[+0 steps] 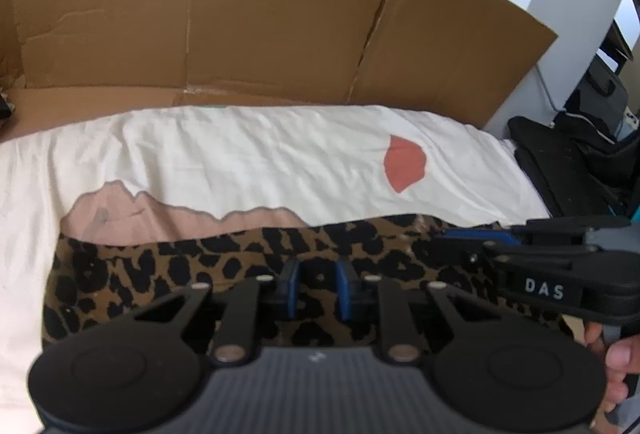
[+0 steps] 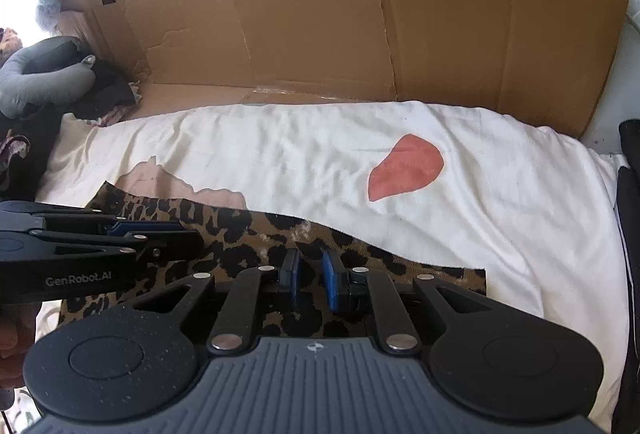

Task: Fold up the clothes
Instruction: 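Lower the folded edge onto the trousers with both grippers side by side, then open both grippers to release the folded edge of the leopard-print trousers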

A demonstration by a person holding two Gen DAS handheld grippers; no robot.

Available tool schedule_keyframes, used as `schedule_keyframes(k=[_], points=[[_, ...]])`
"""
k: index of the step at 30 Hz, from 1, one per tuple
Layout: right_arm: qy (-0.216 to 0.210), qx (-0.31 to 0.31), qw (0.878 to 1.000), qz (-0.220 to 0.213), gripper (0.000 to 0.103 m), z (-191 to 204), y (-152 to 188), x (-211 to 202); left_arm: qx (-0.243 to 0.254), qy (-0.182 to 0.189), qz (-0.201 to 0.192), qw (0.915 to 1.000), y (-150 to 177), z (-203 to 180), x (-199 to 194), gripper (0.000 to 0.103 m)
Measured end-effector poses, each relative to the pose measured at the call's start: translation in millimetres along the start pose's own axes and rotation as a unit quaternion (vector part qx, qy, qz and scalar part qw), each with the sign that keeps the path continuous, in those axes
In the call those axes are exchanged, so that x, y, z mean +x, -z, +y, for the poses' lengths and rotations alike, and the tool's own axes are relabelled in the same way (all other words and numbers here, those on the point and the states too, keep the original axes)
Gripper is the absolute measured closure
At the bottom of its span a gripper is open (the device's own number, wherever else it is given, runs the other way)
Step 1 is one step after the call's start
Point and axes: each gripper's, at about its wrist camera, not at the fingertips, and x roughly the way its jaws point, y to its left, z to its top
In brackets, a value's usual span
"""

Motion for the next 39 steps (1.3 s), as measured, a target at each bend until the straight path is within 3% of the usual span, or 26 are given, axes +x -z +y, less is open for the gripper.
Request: schedule_keyframes(k=[5, 15, 22, 27, 39], points=[[-0.010, -0.012, 1.000, -0.026, 0.084, 5.9, -2.5, -6.2, 0.001, 0.000, 0.002, 1.0000, 0.1, 1.0, 4.3, 0.083], [-0.003, -0.054, 0.998, 0.013, 0.084, 13.7, 6.6, 13.4, -0.001, 0.003, 0.014, 0.9999, -0.2, 4.0, 10.2, 0.081], [-0.008, -0.042, 0.999, 0.009, 0.084, 9.9, 10.7, 17.0, 0.029, -0.013, 0.024, 0.9992, -1.8, -3.7, 14.0, 0.081], [-0.010, -0.040, 0.999, 0.007, 0.085, 9.0, 12.6, 18.3, 0.015, -0.009, 0.028, 0.9994, -2.8, -0.5, 14.5, 0.081], [-0.023, -0.037, 0.999, 0.011, 0.085, 4.0, 12.4, 20.5, 0.035, -0.017, 0.021, 0.9990, 1.7, -7.4, 14.0, 0.081]])
